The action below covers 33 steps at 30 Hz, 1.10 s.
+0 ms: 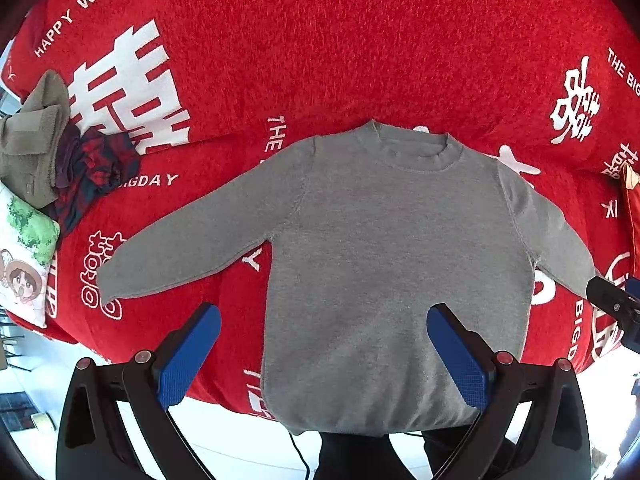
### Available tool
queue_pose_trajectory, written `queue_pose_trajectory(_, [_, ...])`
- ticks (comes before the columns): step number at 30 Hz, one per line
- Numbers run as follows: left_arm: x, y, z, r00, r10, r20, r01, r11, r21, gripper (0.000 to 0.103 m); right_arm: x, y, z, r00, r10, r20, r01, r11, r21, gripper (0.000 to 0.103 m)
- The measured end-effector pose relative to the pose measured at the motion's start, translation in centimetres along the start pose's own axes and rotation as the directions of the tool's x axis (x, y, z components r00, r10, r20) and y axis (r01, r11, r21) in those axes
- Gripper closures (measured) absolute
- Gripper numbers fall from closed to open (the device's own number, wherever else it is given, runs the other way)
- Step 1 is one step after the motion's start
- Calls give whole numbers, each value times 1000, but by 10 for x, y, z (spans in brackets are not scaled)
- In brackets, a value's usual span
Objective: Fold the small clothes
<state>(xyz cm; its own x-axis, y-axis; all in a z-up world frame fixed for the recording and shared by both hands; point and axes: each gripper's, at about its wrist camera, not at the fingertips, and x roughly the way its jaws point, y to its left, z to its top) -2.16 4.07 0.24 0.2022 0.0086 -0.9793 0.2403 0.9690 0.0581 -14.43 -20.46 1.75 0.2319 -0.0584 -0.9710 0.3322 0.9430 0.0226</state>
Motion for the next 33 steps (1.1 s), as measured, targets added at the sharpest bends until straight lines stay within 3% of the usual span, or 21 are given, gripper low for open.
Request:
queue_pose_trajectory(7, [5, 4, 1, 1000, 16, -19, -17, 999, -31, 0, 2, 0, 2, 1000, -2, -3, 2, 1000, -6, 0])
queue_pose_trajectory(33, [15, 5, 3, 999, 6, -38, -6, 1000, -9, 0, 15, 5, 8, 999, 7, -52, -7, 1000, -7, 0])
